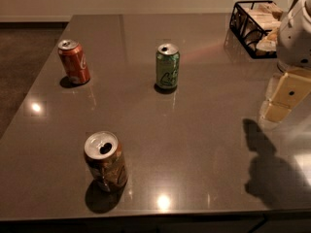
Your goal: Move green can near orange can
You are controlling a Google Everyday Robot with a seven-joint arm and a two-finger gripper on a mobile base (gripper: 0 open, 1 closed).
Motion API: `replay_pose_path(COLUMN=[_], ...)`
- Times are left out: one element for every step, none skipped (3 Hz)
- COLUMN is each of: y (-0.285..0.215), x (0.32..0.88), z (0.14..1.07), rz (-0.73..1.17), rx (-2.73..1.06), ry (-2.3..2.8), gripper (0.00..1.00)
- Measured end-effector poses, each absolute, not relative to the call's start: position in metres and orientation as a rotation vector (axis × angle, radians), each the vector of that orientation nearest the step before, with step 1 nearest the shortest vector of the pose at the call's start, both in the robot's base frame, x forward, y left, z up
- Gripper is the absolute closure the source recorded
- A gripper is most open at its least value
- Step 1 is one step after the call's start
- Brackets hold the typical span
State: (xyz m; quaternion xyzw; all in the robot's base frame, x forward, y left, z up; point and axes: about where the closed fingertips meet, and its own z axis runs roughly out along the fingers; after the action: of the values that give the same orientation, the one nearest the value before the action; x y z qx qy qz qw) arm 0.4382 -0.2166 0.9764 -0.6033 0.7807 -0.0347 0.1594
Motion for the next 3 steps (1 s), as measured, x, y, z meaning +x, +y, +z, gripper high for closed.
replay_pose_path(y=[-0.217, -0.215, -0.207], x=[0.438, 0.451, 0.491], z=[0.976, 0.976, 0.971], rz=[-0.099, -0.077, -0.023], rx=[-1.724, -1.692, -1.572], ry=[2.231, 2.252, 2.295], gripper=[0.00, 0.00, 0.00])
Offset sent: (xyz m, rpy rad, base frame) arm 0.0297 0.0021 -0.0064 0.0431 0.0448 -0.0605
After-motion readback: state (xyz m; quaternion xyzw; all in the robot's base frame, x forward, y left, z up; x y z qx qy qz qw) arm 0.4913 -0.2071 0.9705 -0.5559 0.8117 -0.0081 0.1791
